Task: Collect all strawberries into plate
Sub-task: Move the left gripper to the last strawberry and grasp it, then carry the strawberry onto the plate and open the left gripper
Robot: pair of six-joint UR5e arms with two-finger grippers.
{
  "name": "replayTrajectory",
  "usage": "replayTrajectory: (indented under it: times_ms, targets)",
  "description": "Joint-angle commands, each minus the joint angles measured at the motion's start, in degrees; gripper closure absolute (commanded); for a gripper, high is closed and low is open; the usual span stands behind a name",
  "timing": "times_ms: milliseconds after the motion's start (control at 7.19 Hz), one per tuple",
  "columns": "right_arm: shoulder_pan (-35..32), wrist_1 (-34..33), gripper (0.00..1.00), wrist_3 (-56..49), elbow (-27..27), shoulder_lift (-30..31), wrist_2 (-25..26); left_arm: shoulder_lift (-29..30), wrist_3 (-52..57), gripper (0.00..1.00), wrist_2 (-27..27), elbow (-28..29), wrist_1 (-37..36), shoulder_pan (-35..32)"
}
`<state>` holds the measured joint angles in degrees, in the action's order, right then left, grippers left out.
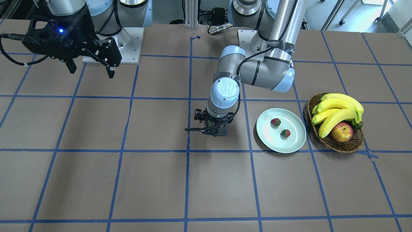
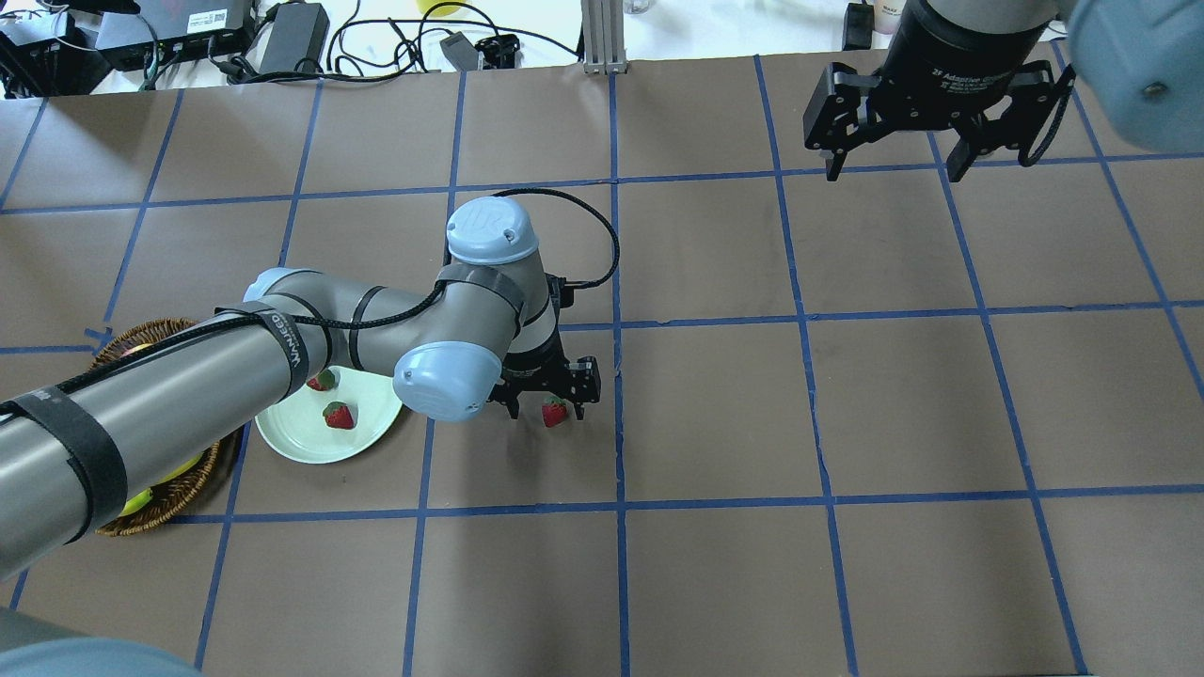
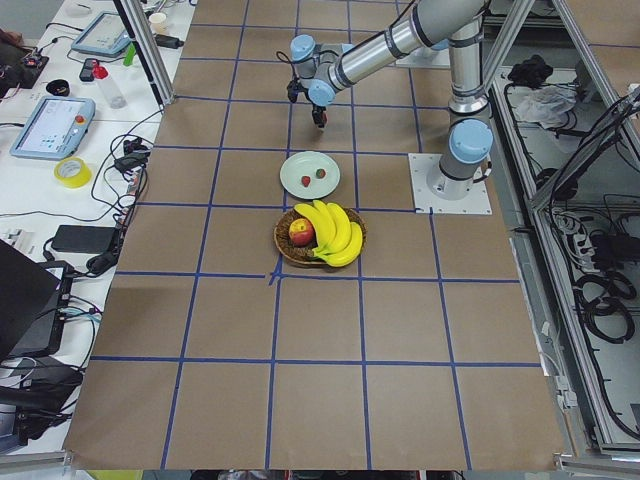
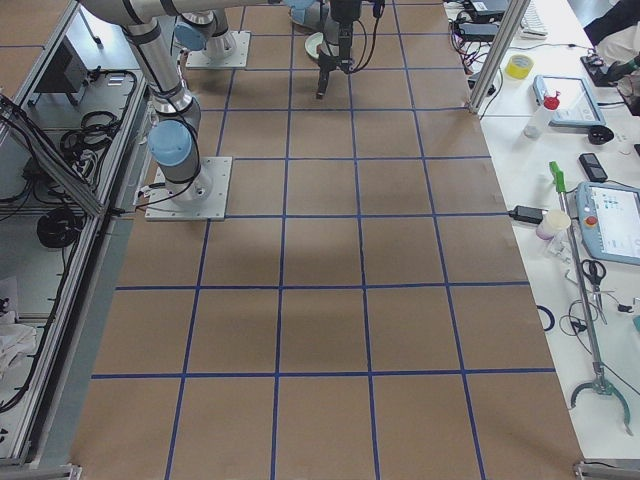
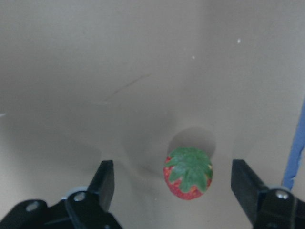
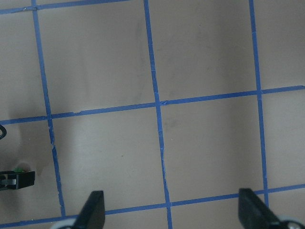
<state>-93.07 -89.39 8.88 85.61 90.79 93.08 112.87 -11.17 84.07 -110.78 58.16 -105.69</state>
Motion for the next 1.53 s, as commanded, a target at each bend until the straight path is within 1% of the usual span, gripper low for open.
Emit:
replayTrajectory:
  times_ms: [0, 139, 278, 556, 695, 835, 974, 1113, 1252, 1391]
  targets:
    - [0.0, 0.0, 0.0, 0.0, 0.0, 0.0, 0.0, -0.02, -0.07, 0.49, -0.31, -0.14, -0.06, -0.13]
    - [0.0, 0.0, 0.0, 0.0, 0.0, 0.0, 0.0, 0.07, -0.16, 0.86, -0.22, -0.14, 0.03, -0.13]
    - [0.0, 0.09, 0.0, 0.0, 0.0, 0.0, 0.0, -0.01, -0.25, 1.0, -0.13, 0.29, -0.67, -0.13]
    - [0.0, 0.0, 0.0, 0.0, 0.0, 0.0, 0.09, -0.97, 0.35, 1.0, -0.13, 1.43, -1.03, 0.22]
    - [0.0, 0.09, 0.0, 0.0, 0.0, -0.09, 0.09, -1.94, 1.41, 1.0, 0.48, 5.79, 0.19, 1.79]
    - [0.0, 0.09, 0.0, 0.0, 0.0, 0.0, 0.09, -2.21, 5.68, 1.0, 0.05, 10.62, 7.08, 5.81]
    - [0.0, 0.09, 0.0, 0.0, 0.0, 0.0, 0.09, -2.3, 12.08, 1.0, 0.48, 13.37, 9.06, 10.2]
    - [0.0, 0.0, 0.0, 0.0, 0.0, 0.0, 0.09, -3.26, 12.92, 1.0, 1.09, 14.09, 9.95, 14.16]
    - [0.0, 0.0, 0.0, 0.0, 0.0, 0.0, 0.0, -4.14, 12.93, 1.0, 2.75, 13.49, 9.87, 16.98]
    - [0.0, 0.0, 0.0, 0.0, 0.0, 0.0, 0.0, -4.58, 12.93, 1.0, 3.03, 12.96, 11.96, 19.53]
